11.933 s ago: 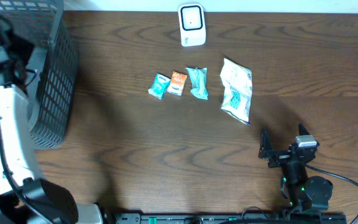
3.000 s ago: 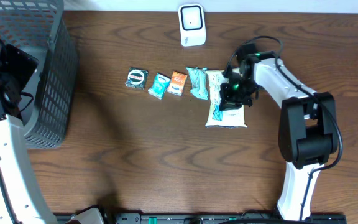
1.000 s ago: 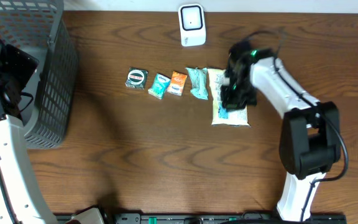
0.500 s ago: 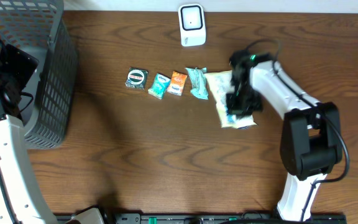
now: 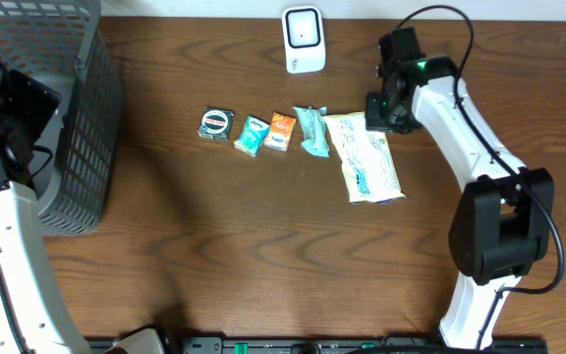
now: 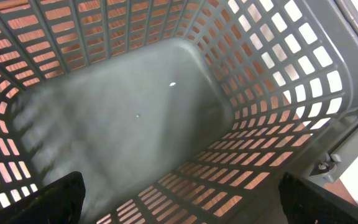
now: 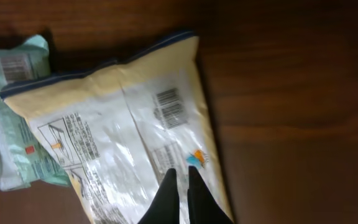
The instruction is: Scan the item barcode
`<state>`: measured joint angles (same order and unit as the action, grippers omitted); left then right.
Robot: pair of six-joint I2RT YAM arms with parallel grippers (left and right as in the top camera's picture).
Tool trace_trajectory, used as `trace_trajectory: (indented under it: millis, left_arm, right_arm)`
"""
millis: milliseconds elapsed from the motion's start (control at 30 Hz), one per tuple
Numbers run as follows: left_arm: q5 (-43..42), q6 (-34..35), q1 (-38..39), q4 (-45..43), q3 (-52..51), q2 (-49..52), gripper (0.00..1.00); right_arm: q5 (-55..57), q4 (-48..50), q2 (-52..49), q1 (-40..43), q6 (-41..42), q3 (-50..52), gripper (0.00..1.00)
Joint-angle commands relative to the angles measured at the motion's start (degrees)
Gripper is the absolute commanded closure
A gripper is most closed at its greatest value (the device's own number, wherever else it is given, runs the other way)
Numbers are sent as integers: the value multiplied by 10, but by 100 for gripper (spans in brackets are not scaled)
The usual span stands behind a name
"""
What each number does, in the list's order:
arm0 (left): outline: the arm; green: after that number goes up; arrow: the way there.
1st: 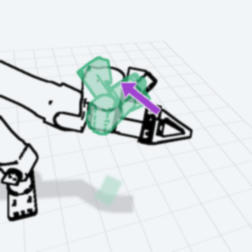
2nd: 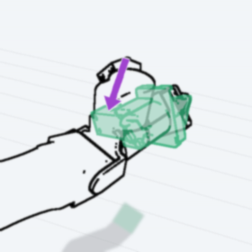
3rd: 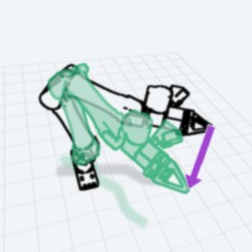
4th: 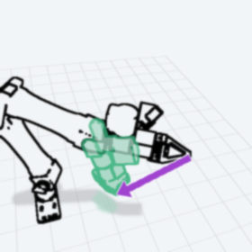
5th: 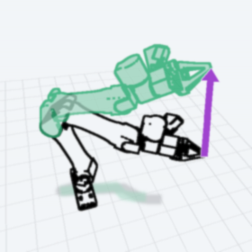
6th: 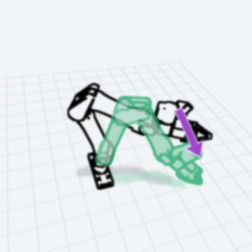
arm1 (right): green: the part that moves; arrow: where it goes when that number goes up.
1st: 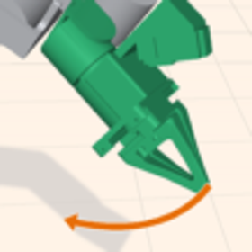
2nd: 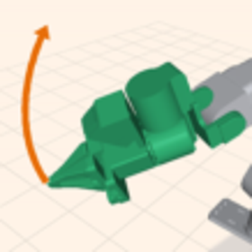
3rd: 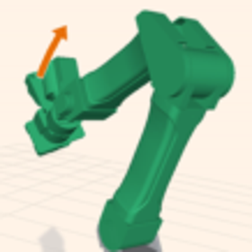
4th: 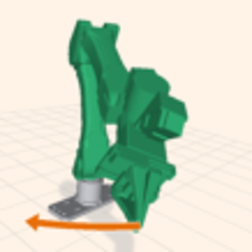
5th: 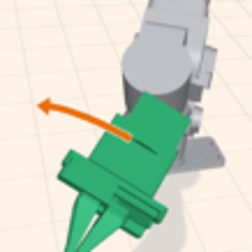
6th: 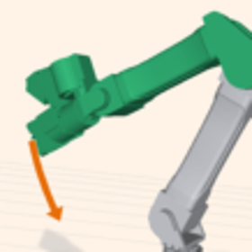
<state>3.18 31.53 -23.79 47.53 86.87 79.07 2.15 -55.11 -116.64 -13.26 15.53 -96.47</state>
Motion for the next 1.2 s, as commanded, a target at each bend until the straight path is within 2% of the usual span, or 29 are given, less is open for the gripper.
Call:
trace_trajectory:
  millis: [0, 133, 267, 600, 733, 900, 1100, 1167]
  left_arm:
    - [5, 3, -2, 0, 3, 0, 2]
    - [5, 3, -2, 0, 3, 0, 2]
    - [5, 3, -2, 0, 3, 0, 2]
    - [5, 3, -2, 0, 3, 0, 2]
    - [5, 3, -2, 0, 3, 0, 3]
    - [5, 3, -2, 0, 3, 0, 2]
    - [5, 3, -2, 0, 3, 0, 2]
    - [5, 3, -2, 0, 3, 0, 2]
  right_arm:
    - [-59, 37, -7, -9, 8, 54, 98]
    - [-111, 106, -7, -17, 8, 121, 98]
    - [-97, 135, -7, -22, 8, 150, 99]
    - [-77, -16, 21, 5, 14, -31, 99]
    - [-76, -81, 21, -10, 13, -43, 99]
    - [-76, -103, 19, -44, 23, 40, 99]
    - [-76, -21, 19, -84, 42, 177, 99]
    - [-76, -7, 19, -93, 53, 195, 99]
